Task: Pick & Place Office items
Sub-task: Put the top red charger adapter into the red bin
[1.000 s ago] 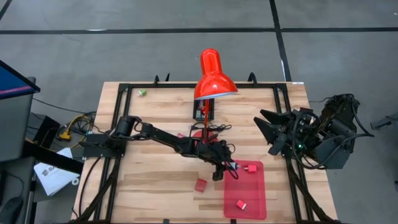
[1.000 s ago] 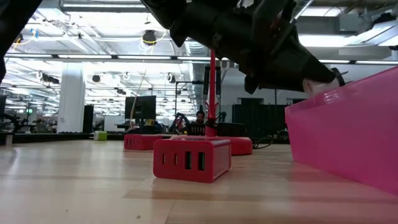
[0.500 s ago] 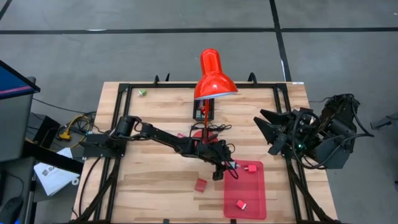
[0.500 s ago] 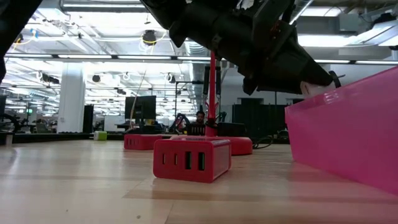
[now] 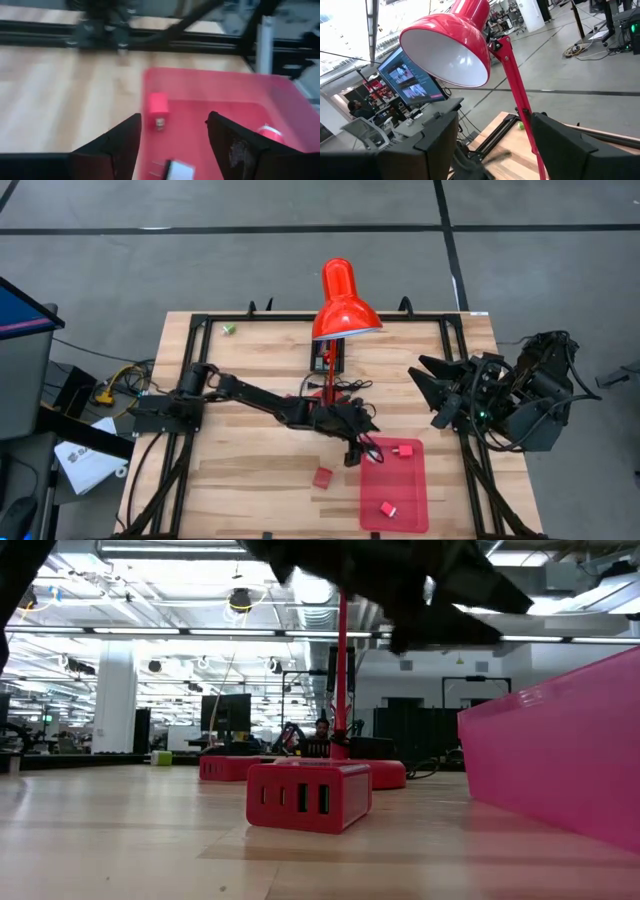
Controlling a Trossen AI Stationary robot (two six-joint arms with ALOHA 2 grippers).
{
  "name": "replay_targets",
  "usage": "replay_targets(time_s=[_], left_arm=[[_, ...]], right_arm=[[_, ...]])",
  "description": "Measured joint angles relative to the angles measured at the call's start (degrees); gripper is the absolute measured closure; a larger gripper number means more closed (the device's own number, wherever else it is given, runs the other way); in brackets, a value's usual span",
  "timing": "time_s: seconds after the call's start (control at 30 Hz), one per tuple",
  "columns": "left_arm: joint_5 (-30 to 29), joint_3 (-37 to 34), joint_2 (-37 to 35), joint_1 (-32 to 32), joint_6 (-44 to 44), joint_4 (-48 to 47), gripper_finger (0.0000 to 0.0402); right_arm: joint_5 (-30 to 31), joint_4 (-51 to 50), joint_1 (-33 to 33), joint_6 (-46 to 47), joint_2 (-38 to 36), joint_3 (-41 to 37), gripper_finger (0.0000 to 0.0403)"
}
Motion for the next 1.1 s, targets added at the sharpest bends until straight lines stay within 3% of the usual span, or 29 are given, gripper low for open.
replay_targets(time_s=[0.23,0.4,0.47,0.6,0.73,1.0,1.1], left_arm=[[-13.54,-4.76,-13.92,1.26,-4.30,-21.40,0.0183],[-18.13,-15.90,-24.45,0.65,-21.00,-39.22,0.0177],[-18.82,-21.54,-29.07,-0.31,-27.48,-40.77,0.0174],[-20.40,-32.17,-37.17,-2.31,-36.53,-39.80,0.0174],[-21.46,-40.67,-42.17,-1.90,-40.15,-31.49,0.0167],[-13.60,-45.77,-42.05,6.40,-47.61,-25.16,0.0102],[-6.63,-45.77,-42.10,9.90,-45.56,-20.03,0.0091]], right_arm=[[0.11,0.21,0.00,-0.02,0.00,0.00,0.0158],[1.09,-0.14,0.00,-0.07,0.00,0.00,0.0158],[1.09,-0.09,0.00,-0.35,0.00,0.00,0.0158],[1.12,0.27,-0.16,-0.94,0.00,0.00,0.0158],[1.65,0.27,-0.24,-1.31,0.00,0.00,0.0158],[2.04,0.75,-0.24,-1.11,0.00,0.00,0.0158],[2.17,0.79,-0.24,-1.11,0.00,0.00,0.0158]])
